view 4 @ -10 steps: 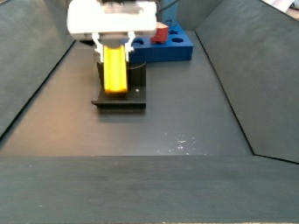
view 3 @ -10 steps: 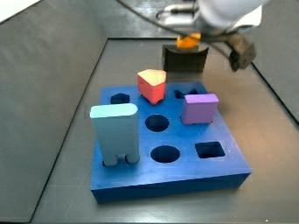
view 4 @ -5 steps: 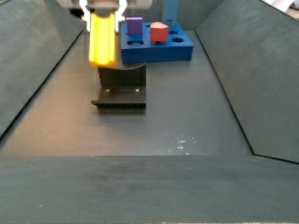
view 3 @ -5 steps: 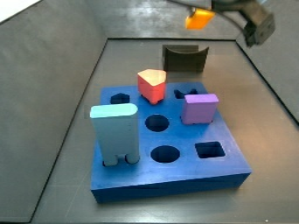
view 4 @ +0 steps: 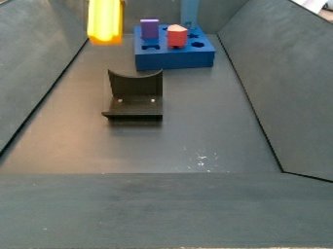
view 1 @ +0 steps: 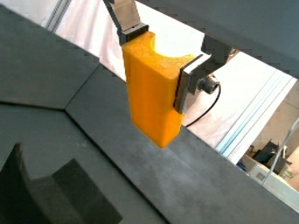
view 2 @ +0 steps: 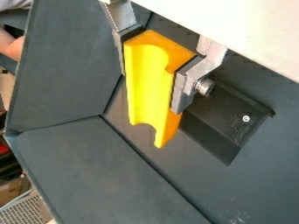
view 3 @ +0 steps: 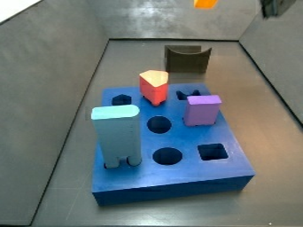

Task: Pick up the arch object. Move up. Place the arch object on the fixture. Regrasp the arch object. Move to above the board. Insert the arch object.
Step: Move to above the board.

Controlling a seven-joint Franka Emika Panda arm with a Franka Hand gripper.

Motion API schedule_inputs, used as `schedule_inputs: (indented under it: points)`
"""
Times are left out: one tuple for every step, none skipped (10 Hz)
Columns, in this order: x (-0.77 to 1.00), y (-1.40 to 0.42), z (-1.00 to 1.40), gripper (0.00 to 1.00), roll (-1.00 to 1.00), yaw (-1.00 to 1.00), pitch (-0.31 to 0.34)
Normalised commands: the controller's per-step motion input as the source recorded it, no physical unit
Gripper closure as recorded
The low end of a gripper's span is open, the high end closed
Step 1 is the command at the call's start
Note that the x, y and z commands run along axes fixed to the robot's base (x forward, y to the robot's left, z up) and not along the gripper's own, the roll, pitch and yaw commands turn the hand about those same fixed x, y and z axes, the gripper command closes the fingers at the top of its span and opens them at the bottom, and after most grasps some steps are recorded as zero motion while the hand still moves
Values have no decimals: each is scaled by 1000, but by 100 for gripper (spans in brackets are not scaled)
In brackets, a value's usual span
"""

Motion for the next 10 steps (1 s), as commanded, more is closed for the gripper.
schedule_inputs:
  points:
    - [90,-44,1000,100,-35,132,196]
    - [86,-45,1000,100,-32,149,172]
    - [79,-43,968,100,-32,159,146]
    - [68,-39,850,100,-35,163,130]
    - [46,-26,567,100,-46,156,95]
    - [29,-19,406,100,-51,147,73]
    - [20,-17,249,100,-55,133,52]
    - [-789,-1000,137,100,-1000,-45,18]
    - [-797,-1000,116,100,-1000,-54,5]
    - [-845,-1000,124,100,-1000,-53,-20]
